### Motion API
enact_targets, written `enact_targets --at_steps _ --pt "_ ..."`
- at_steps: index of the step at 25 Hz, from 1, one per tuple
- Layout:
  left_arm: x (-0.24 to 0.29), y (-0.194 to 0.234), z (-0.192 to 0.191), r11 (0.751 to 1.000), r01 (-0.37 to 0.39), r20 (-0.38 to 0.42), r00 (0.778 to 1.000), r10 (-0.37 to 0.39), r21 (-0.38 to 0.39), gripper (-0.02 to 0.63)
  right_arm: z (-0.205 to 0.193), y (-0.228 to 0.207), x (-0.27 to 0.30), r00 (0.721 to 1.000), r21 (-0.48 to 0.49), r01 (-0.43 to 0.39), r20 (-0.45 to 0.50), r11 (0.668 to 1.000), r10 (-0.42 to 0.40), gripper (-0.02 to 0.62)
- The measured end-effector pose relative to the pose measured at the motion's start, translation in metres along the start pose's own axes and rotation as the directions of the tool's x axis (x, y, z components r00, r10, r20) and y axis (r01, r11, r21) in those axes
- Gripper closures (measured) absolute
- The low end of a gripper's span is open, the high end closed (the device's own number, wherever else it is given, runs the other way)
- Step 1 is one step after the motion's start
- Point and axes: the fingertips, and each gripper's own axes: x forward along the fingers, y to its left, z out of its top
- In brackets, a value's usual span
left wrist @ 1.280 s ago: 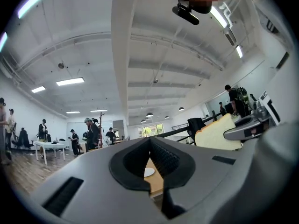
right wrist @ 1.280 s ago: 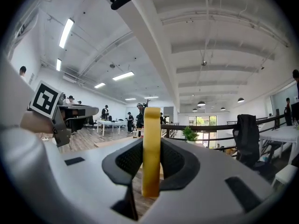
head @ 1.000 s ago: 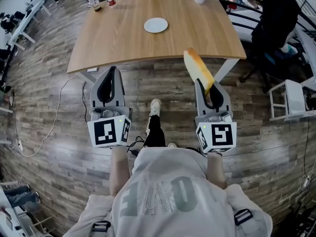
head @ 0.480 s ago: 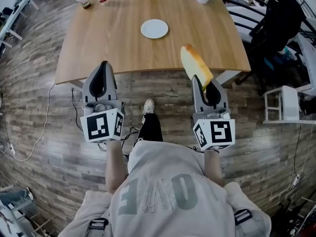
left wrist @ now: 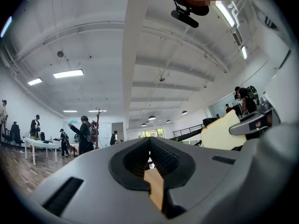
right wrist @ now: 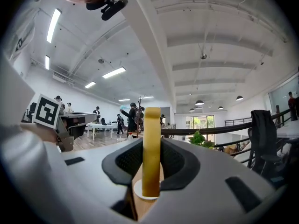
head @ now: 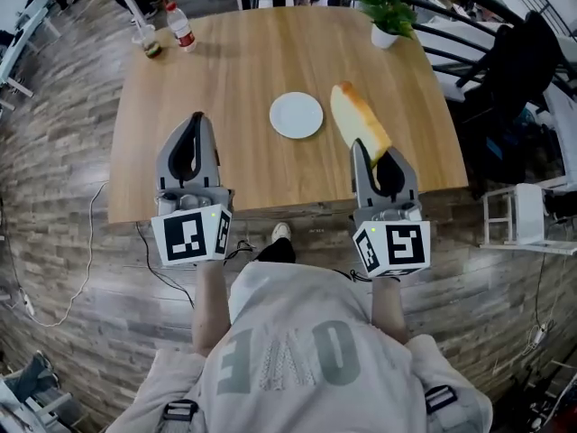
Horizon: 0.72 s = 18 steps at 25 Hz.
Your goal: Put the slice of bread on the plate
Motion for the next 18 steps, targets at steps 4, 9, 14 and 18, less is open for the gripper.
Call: enact_targets --at_steps 4,9,14,18 --pt "0.050 0.019 -0.007 0.999 0.035 0.011 0.999 -0.035 0.000 0.598 0.008 -0.008 0.054 1.000 0.004 0.028 0.009 1.000 -0.028 0.503" --pt "0.095 0.032 -0.018 0.997 0.071 0.007 0.997 -0.071 -0.016 0.598 0.008 -0.011 0.105 0.999 0.027 0.041 -0.018 0.999 -0.041 0.503" --pt "0.116 0.029 -0.038 0.996 0.070 -0.018 0.997 -0.071 -0.053 0.598 0.005 -0.018 0.124 0.999 0.012 0.030 -0.037 0.999 -0.030 0.503" --pt "0.125 0.022 -0.045 0.996 0.056 -0.035 0.998 -0.058 -0.068 0.598 0.001 -0.028 0.131 0.999 0.018 0.015 -0.048 1.000 -0.014 0.503"
